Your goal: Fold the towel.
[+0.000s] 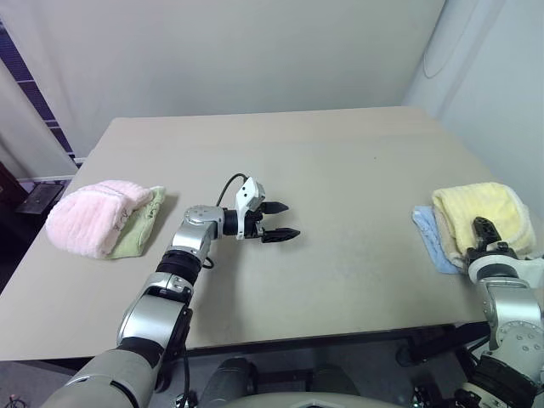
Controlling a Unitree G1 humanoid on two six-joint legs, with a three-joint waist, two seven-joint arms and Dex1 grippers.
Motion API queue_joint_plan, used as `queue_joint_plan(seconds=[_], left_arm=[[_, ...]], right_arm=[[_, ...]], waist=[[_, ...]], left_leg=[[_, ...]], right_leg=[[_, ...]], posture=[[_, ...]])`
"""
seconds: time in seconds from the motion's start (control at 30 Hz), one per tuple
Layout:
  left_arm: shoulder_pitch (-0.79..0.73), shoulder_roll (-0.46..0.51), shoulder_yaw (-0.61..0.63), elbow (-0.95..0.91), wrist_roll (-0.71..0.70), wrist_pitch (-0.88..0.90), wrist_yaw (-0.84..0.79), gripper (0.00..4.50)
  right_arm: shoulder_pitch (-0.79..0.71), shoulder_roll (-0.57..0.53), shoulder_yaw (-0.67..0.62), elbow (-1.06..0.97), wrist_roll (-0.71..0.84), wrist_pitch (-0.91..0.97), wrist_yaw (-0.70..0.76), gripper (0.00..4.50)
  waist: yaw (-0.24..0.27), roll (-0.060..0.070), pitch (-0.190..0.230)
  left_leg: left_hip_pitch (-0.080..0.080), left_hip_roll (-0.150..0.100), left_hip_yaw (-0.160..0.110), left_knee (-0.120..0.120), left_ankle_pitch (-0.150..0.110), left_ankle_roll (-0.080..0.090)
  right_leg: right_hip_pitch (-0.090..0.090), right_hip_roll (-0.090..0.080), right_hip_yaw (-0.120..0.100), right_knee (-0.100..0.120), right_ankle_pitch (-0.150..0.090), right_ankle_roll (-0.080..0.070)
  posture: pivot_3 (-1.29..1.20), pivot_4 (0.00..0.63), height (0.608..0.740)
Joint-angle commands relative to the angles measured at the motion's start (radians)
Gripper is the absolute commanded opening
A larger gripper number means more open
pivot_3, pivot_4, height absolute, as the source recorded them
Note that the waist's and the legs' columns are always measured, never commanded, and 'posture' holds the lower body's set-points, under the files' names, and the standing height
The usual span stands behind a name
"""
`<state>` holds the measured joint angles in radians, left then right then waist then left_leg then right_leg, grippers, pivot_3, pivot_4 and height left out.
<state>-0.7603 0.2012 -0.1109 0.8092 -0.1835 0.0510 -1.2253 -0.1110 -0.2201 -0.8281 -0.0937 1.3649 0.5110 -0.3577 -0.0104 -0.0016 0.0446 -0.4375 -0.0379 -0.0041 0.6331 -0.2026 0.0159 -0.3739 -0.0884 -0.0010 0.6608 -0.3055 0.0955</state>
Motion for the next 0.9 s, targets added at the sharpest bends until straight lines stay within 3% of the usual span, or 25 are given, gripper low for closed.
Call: queue_joint_plan(seconds=[0.03, 0.3, 0.43, 0.6, 0.67, 0.9], left_arm=[[-0.036, 0.004, 0.009, -0.004, 0.0, -0.013, -0.005, 4.5], [-0.081, -0.008, 0.01, 0.053, 0.001, -0.033, -0.025, 4.5], [-0.102, -0.011, 0.039, 0.071, -0.021, -0.034, -0.021, 4.5], [-0.103, 0.011, 0.073, 0.056, -0.057, 0.023, -0.057, 4.5], [-0.088, 0.037, 0.087, 0.022, -0.072, 0.052, -0.075, 4.5], [0.029, 0.159, 0.086, -0.222, -0.128, 0.147, -0.177, 4.5]], right_arm=[[0.018, -0.01, -0.014, -0.082, 0.068, -0.012, -0.032, 4.49], [0.284, 0.094, 0.008, -0.384, 0.327, -0.028, -0.015, 4.49], [0.484, 0.101, 0.063, -0.539, 0.363, -0.009, 0.065, 4.49], [0.661, -0.036, 0.163, -0.648, 0.144, 0.038, 0.235, 4.49], [0.659, -0.145, 0.205, -0.694, -0.024, 0.034, 0.35, 4.49], [0.553, -0.447, 0.327, -0.673, -0.374, 0.007, 0.626, 4.49]], waist=[[0.0, 0.0, 0.0], [0.002, 0.001, 0.0], [-0.003, 0.002, 0.0], [-0.008, 0.003, -0.001], [-0.009, 0.005, -0.001], [-0.002, 0.006, 0.0]], left_leg=[[0.0, 0.0, 0.0, 0.0, 0.0, 0.0], [-0.002, 0.001, -0.001, -0.001, 0.0, 0.0], [-0.003, 0.001, -0.001, -0.001, 0.0, 0.0], [-0.003, 0.001, -0.001, -0.002, -0.001, 0.0], [-0.003, 0.001, -0.001, -0.002, -0.002, -0.001], [-0.003, 0.002, 0.0, -0.002, -0.002, -0.002]], right_leg=[[0.0, 0.0, 0.0, 0.0, 0.0, 0.0], [-0.001, 0.0, -0.001, -0.002, -0.001, 0.002], [0.0, 0.0, -0.001, -0.005, -0.001, 0.001], [0.0, -0.001, -0.001, -0.009, -0.001, 0.0], [0.0, -0.001, -0.001, -0.01, 0.0, 0.0], [0.0, -0.003, -0.004, -0.014, 0.002, -0.002]], posture=[[0.0, 0.0, 0.731], [0.0, 0.0, 0.731], [0.0, 0.0, 0.731], [0.0, 0.0, 0.731], [0.0, 0.0, 0.731], [0.0, 0.0, 0.731]])
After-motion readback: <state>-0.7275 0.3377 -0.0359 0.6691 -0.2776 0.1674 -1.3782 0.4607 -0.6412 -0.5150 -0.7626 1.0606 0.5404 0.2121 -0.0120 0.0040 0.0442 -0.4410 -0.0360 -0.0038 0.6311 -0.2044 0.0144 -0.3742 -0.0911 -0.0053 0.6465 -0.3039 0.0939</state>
